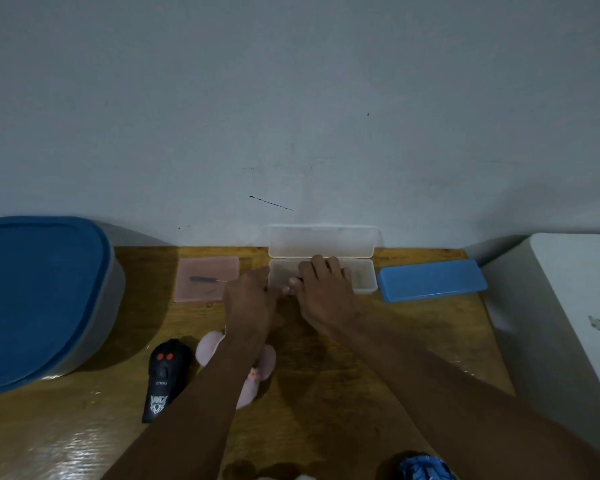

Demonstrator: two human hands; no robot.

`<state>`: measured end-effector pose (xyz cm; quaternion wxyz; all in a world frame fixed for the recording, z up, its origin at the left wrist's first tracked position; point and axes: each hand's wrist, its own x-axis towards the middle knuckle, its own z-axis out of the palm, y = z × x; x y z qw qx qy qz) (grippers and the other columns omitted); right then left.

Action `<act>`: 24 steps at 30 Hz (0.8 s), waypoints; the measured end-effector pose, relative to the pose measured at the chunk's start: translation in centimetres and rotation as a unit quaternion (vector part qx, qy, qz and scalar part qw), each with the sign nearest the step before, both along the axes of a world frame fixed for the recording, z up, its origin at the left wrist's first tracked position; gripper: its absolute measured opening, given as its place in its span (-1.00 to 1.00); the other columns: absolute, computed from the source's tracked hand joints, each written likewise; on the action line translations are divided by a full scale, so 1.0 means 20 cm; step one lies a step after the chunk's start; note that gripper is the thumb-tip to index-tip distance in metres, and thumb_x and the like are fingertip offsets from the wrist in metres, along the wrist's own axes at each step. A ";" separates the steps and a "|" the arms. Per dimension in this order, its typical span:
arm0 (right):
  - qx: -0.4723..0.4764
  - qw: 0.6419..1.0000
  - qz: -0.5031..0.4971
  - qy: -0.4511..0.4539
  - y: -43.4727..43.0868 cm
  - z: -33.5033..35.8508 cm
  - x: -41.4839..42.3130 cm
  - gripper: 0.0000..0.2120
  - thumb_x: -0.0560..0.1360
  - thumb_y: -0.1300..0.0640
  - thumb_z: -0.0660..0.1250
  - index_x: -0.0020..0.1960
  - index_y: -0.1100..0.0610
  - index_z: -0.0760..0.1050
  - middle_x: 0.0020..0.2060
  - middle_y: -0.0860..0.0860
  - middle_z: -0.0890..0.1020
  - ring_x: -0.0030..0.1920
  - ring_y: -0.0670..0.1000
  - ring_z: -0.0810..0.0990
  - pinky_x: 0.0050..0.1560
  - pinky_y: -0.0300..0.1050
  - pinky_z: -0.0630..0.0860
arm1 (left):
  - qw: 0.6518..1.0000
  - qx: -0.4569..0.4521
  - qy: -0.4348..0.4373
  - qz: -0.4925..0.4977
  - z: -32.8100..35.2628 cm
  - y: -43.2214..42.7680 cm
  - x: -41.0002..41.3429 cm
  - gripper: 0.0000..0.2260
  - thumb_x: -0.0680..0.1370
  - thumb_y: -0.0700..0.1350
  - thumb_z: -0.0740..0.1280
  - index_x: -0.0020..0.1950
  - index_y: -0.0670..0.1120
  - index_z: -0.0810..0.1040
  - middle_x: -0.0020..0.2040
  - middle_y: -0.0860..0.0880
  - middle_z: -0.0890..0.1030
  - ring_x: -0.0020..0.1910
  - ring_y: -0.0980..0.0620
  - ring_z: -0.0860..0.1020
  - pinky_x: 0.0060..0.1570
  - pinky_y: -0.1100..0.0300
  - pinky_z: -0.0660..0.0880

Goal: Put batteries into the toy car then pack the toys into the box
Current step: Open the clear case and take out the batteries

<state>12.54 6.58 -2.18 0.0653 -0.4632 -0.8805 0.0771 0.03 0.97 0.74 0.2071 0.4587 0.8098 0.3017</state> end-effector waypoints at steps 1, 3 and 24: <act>0.013 1.000 0.000 -0.006 0.00 0.00 0.00 -0.57 0.56 -0.10 -0.06 0.11 0.14 0.44 0.06 0.12 0.51 0.04 0.15 0.44 -0.04 0.12 0.45 | 1.000 0.009 -0.005 -0.005 0.00 0.00 0.00 -0.78 0.49 -0.11 0.42 0.10 -0.15 0.64 -0.06 -0.16 0.70 -0.15 -0.09 0.64 -0.17 0.16 0.48; 0.029 0.999 -0.003 -0.012 0.02 -0.02 0.00 -0.59 0.56 -0.10 -0.03 0.08 0.16 0.45 0.03 0.13 0.51 0.00 0.16 0.44 -0.10 0.10 0.44 | 1.000 0.020 -0.008 -0.014 0.00 -0.01 -0.01 -0.80 0.48 -0.09 0.43 0.07 -0.13 0.66 -0.10 -0.14 0.71 -0.18 -0.06 0.64 -0.20 0.17 0.51; -0.068 0.995 0.011 0.066 0.12 0.06 -0.01 -0.57 0.64 -0.01 -0.02 -0.04 0.21 0.54 -0.22 0.18 0.65 -0.22 0.21 0.61 -0.16 0.01 0.53 | 1.000 0.002 -0.003 -0.010 0.02 0.00 0.00 -0.70 0.48 -0.12 0.44 0.19 -0.13 0.61 -0.12 -0.15 0.70 -0.22 -0.10 0.63 -0.18 0.09 0.57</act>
